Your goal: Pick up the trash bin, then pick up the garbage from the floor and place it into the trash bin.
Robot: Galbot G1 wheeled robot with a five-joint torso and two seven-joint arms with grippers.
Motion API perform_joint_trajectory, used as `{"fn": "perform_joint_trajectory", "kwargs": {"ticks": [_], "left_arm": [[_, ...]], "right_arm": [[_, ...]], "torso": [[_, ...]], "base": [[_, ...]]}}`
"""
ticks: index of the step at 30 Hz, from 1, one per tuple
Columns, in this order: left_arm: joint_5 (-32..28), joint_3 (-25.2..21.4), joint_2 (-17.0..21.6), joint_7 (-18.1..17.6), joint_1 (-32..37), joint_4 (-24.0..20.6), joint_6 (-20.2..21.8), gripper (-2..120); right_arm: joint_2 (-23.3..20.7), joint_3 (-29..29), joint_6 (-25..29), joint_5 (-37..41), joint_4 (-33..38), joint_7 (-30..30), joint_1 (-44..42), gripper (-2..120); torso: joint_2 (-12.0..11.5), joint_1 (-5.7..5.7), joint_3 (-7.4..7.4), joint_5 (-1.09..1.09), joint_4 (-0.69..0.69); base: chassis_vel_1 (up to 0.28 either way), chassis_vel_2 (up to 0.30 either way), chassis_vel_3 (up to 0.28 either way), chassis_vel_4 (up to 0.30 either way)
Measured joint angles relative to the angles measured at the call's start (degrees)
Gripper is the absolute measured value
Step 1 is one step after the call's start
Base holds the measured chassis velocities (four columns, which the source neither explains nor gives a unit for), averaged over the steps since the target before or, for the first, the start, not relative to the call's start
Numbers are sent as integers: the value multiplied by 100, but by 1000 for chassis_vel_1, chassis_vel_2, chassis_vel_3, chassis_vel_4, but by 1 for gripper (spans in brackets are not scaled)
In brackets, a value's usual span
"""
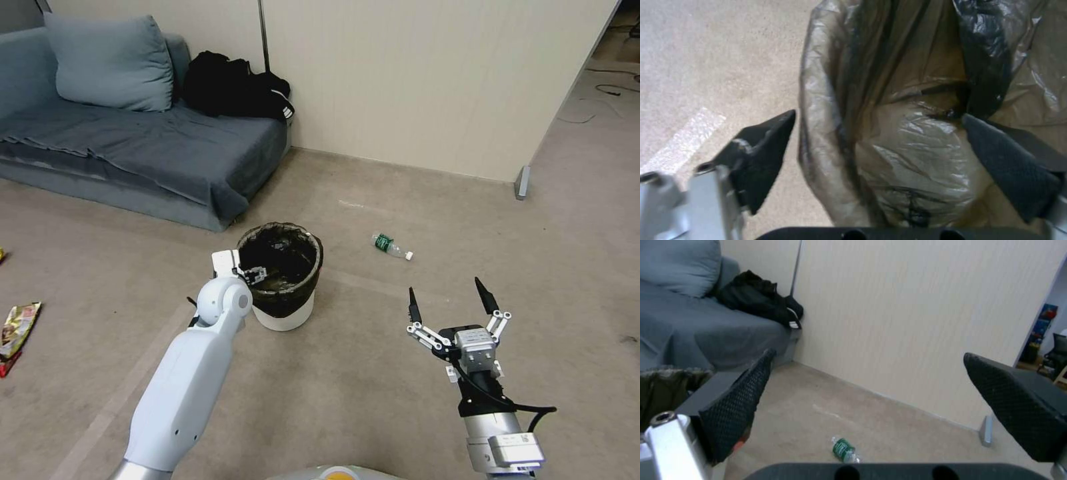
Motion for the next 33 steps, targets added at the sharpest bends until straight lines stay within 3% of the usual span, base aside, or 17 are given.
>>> {"fn": "perform_joint_trajectory", "kwargs": {"ticks": [10, 15, 17, 20, 22, 33], "left_arm": [[3, 47, -147, -206, -29, 130, -6, 50], [39, 29, -147, -204, -21, 130, -9, 41], [60, -8, -132, -205, 6, 129, -12, 26], [66, -21, -124, -204, 24, 129, -14, 18], [69, -16, -130, -194, 26, 129, -16, 7], [253, 49, -208, -95, 44, 170, -30, 1]], "right_arm": [[0, -166, -78, -103, -4, 236, 0, 100], [0, -226, -125, -165, 27, 334, 9, 100], [0, -211, -12, -195, 2, 351, 20, 100], [0, -205, 32, -192, 2, 349, 24, 100], [0, -194, 101, -191, 3, 271, 24, 100], [0, -156, 248, -327, 98, 281, -2, 100]], "torso": [[0, 0, 0, 1, 0], [0, 0, 0, 0, 1], [0, -1, 0, 1, 1], [0, 0, 0, 0, 1], [0, 0, 0, 0, 0], [1, -1, -1, 3, 2]], "base": [[0, 0, 0, 0], [0, 0, 0, 0], [0, 0, 0, 0], [0, 0, 0, 0], [0, 0, 0, 0], [0, 0, 0, 0]]}}
